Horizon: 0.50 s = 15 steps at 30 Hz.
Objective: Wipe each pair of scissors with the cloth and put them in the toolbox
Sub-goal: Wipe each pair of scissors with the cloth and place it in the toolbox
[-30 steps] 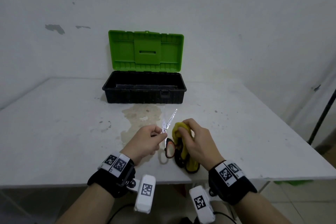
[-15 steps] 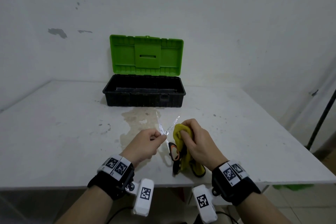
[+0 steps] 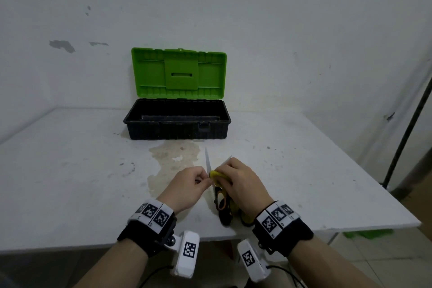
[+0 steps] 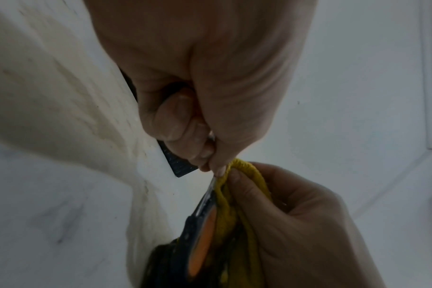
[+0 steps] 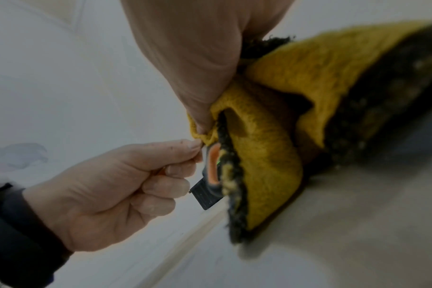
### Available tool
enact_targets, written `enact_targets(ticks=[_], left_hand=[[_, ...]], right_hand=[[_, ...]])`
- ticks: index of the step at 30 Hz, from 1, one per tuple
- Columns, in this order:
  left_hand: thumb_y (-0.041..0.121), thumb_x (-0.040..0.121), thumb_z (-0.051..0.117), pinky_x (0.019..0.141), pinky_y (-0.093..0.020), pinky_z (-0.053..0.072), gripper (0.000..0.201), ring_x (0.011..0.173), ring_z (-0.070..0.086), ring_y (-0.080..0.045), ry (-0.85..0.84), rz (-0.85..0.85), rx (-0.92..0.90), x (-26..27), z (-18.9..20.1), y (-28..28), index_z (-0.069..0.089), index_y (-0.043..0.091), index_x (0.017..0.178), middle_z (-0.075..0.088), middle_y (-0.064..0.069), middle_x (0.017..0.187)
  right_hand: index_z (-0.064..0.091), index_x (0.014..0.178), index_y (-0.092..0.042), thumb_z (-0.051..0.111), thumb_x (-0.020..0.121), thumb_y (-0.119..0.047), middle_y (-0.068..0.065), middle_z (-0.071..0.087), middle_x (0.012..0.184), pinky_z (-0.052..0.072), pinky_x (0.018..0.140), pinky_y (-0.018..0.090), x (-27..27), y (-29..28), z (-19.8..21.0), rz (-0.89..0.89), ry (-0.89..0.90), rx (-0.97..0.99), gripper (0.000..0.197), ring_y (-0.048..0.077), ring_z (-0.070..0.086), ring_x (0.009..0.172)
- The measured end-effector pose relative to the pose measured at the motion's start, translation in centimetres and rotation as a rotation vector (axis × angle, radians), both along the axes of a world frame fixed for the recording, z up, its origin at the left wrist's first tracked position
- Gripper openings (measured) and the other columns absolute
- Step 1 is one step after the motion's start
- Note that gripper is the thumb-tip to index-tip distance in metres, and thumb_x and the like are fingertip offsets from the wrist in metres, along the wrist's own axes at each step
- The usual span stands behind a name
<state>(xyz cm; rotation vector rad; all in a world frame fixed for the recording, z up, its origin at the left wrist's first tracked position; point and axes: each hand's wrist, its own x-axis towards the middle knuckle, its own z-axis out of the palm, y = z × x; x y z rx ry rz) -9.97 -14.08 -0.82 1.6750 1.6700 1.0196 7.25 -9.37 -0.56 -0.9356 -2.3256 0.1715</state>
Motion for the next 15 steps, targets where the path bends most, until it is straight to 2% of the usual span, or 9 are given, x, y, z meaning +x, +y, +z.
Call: enact_targets(ticks=[4,7,10,11,13,15], left_hand=[[0.032,0.093,0.065,0.062,-0.029,0.044,0.023,0.060,0.052,-0.010,-0.004,0.008,-0.013,-0.4,-0.2,0.3,0.061,0.016,0.077,0.058,0.007,0.064],[0.032,0.093,0.065,0.061,-0.031,0.045,0.023,0.059,0.052,-0.011,-0.030,0.013,-0.046,-0.7,-0.3,0.2,0.061,0.016,0.076,0.056,0.007,0.062],[0.031,0.093,0.065,0.062,-0.026,0.042,0.023,0.058,0.050,-0.006,-0.050,0.024,-0.044,-0.5,-0.2,-0.1,0.061,0.018,0.074,0.055,0.011,0.061],[0.030,0.094,0.064,0.063,-0.026,0.042,0.023,0.059,0.050,-0.004,-0.050,0.030,-0.038,-0.5,-0.1,-0.1,0.061,0.019,0.074,0.055,0.012,0.062],[0.030,0.094,0.064,0.064,-0.026,0.042,0.022,0.061,0.051,-0.004,-0.048,0.039,-0.029,-0.6,0.0,0.0,0.061,0.019,0.075,0.055,0.011,0.064],[0.030,0.094,0.064,0.063,-0.026,0.042,0.021,0.060,0.051,-0.005,-0.050,0.033,-0.022,-0.6,0.2,0.1,0.062,0.018,0.076,0.056,0.009,0.064]], right_hand=[[0.070,0.095,-0.020,0.057,0.095,-0.032,-0.004,0.055,0.094,0.053,0.070,0.035,0.5,1.4,0.7,-0.116,0.063,-0.036,0.018,0.014,0.057,0.077],[0.070,0.095,-0.016,0.057,0.096,-0.030,-0.001,0.055,0.091,0.051,0.073,0.034,1.3,2.9,1.7,-0.234,0.123,-0.064,0.019,0.016,0.056,0.077],[0.070,0.102,-0.018,0.057,0.096,-0.029,-0.002,0.057,0.093,0.041,0.072,0.024,2.1,3.2,2.5,-0.300,0.156,-0.065,0.018,0.014,0.053,0.080],[0.070,0.103,-0.018,0.057,0.096,-0.029,-0.002,0.057,0.093,0.040,0.072,0.022,2.1,2.8,2.6,-0.293,0.169,-0.052,0.018,0.013,0.053,0.080],[0.070,0.103,-0.018,0.059,0.095,-0.029,-0.003,0.057,0.093,0.046,0.074,0.024,1.8,1.2,2.6,-0.220,0.184,-0.044,0.017,0.013,0.055,0.080],[0.070,0.104,-0.019,0.060,0.094,-0.029,-0.004,0.056,0.095,0.050,0.072,0.026,1.1,-0.6,2.0,-0.120,0.130,-0.056,0.017,0.013,0.056,0.079]])
